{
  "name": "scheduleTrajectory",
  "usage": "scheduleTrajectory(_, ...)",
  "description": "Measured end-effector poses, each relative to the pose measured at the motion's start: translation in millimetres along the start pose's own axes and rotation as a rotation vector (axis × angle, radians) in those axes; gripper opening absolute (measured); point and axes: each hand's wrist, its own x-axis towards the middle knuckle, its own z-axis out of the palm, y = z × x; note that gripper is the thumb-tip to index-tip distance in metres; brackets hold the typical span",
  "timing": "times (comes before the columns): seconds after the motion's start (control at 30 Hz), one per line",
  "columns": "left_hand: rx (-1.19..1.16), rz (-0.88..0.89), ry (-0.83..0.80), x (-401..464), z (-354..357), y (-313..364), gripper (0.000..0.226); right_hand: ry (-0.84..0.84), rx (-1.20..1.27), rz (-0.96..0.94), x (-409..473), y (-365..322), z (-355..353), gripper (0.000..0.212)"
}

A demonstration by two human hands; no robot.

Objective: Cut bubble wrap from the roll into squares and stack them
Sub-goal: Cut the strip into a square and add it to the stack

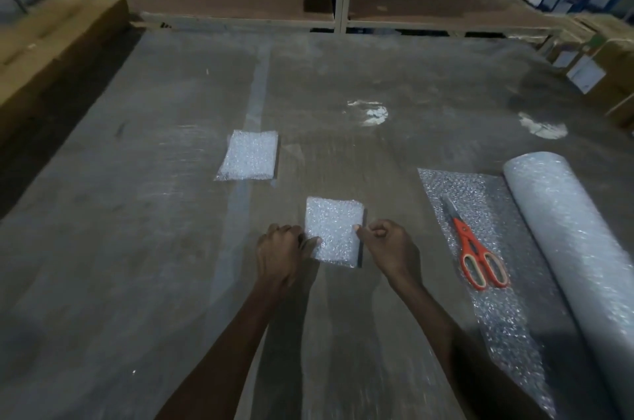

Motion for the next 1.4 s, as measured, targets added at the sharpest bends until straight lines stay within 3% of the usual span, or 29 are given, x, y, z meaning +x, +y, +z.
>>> scheduleTrajectory(0.17, -0.039, -0.036, 0.018, -6.8, 5.9, 0.6, 0.042, -0.066, 0.002, 0.064, 8.8, -14.5, 6.1, 0.049)
scheduleTrajectory(0.3, -0.062, -0.059, 0.015, -4.2, 7.0, 0.7, 0.042, -0.123, 0.013, 0.103, 13.7, -23.6, 10.7, 0.029)
scheduleTrajectory(0.37, -0.076, -0.068, 0.023, -3.0, 4.8, 1.1, 0.042, -0.136, 0.163, 0.125, 14.9, -28.0, 12.5, 0.019)
scheduleTrajectory(0.5, -0.185, -0.102, 0.018, 5.6, 1.0, -2.2, 0.043, -0.226, 0.592, 0.171, 11.8, -35.2, 8.4, 0.021)
scheduleTrajectory(0.6, -0.53, -0.173, 0.048, 15.0, -12.0, 6.7, 0.051, -0.319, 0.746, 0.173, 13.1, -35.5, -4.0, 0.021)
scheduleTrajectory(0.67, -0.952, -0.273, -0.096, 18.6, -30.2, 20.7, 0.067, -0.379, 0.827, 0.143, 14.2, -35.5, -15.6, 0.02)
scheduleTrajectory(0.73, -1.257, -0.262, -0.302, 21.4, -41.5, 29.6, 0.071, -0.421, 0.883, 0.094, 15.2, -36.5, -27.7, 0.017)
scheduleTrajectory(0.8, -1.396, -0.214, -0.447, 22.3, -45.8, 35.9, 0.064, -0.432, 0.918, 0.063, 18.6, -34.9, -38.5, 0.019)
scheduleTrajectory(0.87, -1.437, -0.235, -0.492, 20.3, -48.7, 46.1, 0.056, -0.437, 0.915, 0.047, 22.8, -30.8, -48.8, 0.025)
scheduleTrajectory(1.07, -1.355, -0.355, -0.263, 8.0, -46.5, 64.8, 0.032, -0.406, 0.932, 0.011, 24.9, -17.7, -64.6, 0.026)
scheduleTrajectory(1.4, -1.341, -0.519, -0.065, 6.3, -56.9, 30.2, 0.022, -0.459, 0.813, 0.019, 20.9, -29.1, -33.4, 0.027)
